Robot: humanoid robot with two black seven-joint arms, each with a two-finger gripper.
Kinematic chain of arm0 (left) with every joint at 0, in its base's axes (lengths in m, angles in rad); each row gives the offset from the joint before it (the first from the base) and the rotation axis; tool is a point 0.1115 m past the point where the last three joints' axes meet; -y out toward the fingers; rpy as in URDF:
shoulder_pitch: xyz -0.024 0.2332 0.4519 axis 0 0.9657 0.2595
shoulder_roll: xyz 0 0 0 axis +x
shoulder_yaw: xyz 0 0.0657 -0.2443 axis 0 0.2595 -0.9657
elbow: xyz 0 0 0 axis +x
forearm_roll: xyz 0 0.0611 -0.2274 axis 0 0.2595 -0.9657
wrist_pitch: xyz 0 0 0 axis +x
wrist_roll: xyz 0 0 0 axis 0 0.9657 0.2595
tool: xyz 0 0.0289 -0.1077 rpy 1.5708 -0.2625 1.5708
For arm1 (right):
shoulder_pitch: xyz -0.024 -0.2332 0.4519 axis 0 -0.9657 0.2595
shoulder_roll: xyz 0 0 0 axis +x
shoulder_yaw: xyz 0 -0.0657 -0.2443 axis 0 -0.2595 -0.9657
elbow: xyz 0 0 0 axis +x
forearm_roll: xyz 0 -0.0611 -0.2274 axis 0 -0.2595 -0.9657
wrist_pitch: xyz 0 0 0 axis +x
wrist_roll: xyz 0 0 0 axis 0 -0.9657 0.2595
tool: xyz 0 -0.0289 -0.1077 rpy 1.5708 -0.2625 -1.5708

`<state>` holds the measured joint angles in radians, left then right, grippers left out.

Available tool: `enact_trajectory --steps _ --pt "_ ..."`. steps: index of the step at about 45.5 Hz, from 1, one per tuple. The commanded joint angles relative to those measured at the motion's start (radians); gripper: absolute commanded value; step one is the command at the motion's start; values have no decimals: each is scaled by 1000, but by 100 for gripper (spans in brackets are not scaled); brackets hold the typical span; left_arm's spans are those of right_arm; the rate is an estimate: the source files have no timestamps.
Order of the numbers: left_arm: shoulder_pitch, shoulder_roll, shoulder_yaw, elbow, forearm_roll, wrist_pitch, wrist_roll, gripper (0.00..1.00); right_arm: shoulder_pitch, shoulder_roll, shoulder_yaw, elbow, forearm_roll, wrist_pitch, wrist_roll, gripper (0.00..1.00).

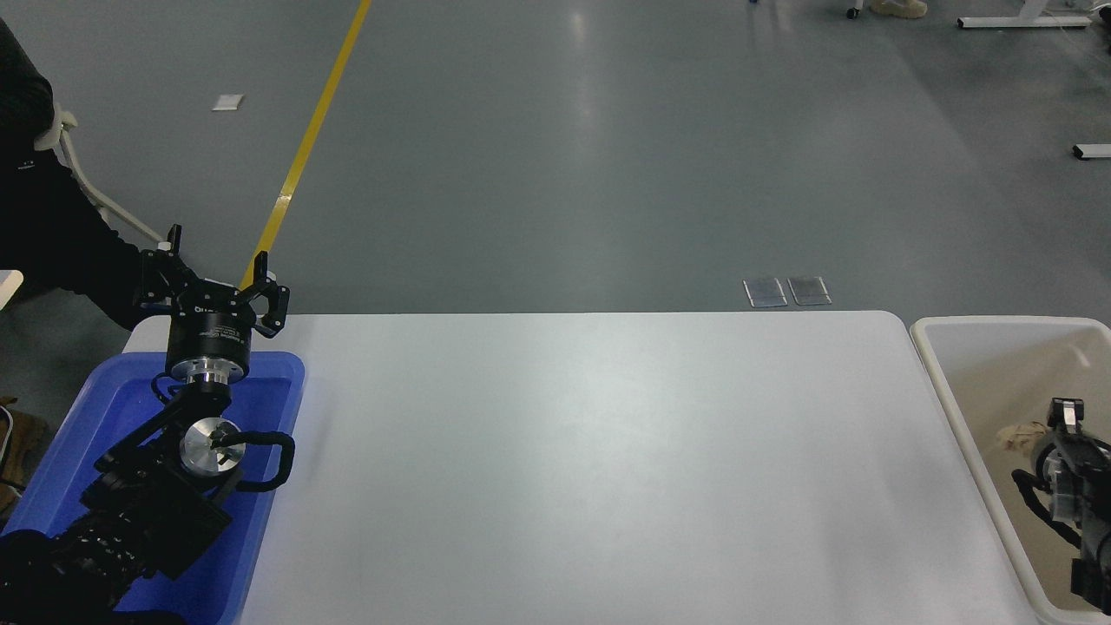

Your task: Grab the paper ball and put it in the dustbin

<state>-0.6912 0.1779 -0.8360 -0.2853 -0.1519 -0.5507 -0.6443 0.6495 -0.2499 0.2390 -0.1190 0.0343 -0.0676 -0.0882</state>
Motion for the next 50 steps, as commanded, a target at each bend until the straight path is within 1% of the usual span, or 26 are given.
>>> enact_trajectory --steps 1,2,3,4,5,10,29,41,44,50 --pt "1 0 0 0 0 0 0 99 -4 3 62 -4 25 -24 1 28" --pt "-1 0 0 0 0 0 0 99 -1 -2 69 -4 29 -29 1 39" --pt "-1 0 0 0 0 0 0 99 1 -8 77 -4 32 -34 2 56" --pt "1 0 0 0 0 0 0 99 2 -17 82 -2 33 -35 1 84" --pt "-1 0 0 0 0 0 0 99 4 -26 83 -2 33 -34 1 100" --pt "-1 0 0 0 0 0 0 99 12 -48 85 -2 36 -31 1 100" --pt "-1 0 2 0 0 0 0 99 65 -48 75 -1 35 -18 -2 100" --pt "-1 0 3 0 0 0 0 99 148 -52 51 5 12 66 -10 100" --pt "-1 0 3 0 0 0 0 99 170 -89 -21 56 12 91 -28 100" --pt "-1 0 3 0 0 0 0 99 248 -251 -210 299 12 97 -30 100"
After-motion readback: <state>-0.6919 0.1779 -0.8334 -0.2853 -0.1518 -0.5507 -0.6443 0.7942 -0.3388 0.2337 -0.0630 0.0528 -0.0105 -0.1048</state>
